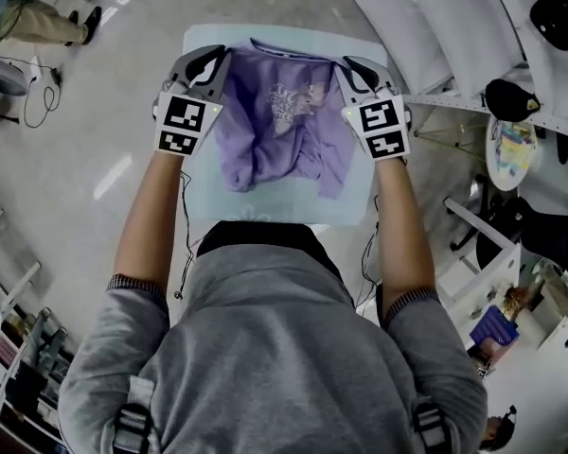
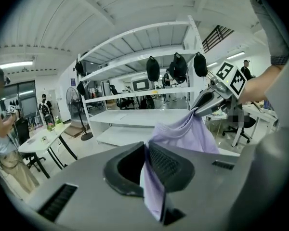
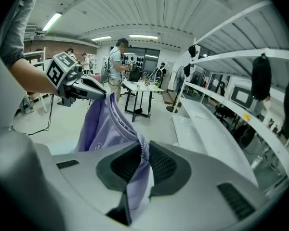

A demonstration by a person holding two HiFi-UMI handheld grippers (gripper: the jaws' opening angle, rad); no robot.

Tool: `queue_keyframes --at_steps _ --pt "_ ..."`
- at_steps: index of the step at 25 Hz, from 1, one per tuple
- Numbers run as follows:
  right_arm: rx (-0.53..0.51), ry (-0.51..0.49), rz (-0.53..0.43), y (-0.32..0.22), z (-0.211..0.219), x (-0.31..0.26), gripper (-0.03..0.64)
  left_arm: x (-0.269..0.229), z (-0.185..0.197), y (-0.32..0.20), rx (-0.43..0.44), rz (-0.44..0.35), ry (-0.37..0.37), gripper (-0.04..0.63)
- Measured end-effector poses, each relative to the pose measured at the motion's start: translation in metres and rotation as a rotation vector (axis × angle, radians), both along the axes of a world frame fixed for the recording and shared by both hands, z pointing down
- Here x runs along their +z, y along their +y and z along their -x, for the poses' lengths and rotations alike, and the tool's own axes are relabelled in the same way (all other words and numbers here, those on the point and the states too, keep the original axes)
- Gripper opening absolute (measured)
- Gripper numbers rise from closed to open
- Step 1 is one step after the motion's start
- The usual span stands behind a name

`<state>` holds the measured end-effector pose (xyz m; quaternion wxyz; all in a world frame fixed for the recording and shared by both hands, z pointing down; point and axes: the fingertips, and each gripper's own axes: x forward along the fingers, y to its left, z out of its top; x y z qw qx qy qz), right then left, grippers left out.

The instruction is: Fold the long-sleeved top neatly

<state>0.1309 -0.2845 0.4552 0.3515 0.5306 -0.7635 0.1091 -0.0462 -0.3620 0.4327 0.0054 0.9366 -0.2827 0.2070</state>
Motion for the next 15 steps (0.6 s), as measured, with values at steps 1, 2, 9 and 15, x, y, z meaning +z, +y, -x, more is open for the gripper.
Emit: queue_keyframes --at_steps 1,2,9,15 --pt "0.004 0.006 0.005 -0.009 -0.002 0.009 0.060 0.009 -0.001 -0.008 -0.005 0.014 0.000 0.043" --pt "0.008 0.013 0.009 -0.017 -0.004 0.019 0.060 0.019 -0.003 -0.016 -0.009 0.027 -0.001 0.043" --pt "0.031 0.010 0.083 -0.071 -0.021 0.101 0.061 0.101 -0.017 -0.064 -0.031 0.118 -0.044 0.043" --pt "0.058 -0.024 0.197 -0.091 -0.029 0.171 0.083 0.162 -0.025 -0.090 -0.047 0.196 -0.094 0.054"
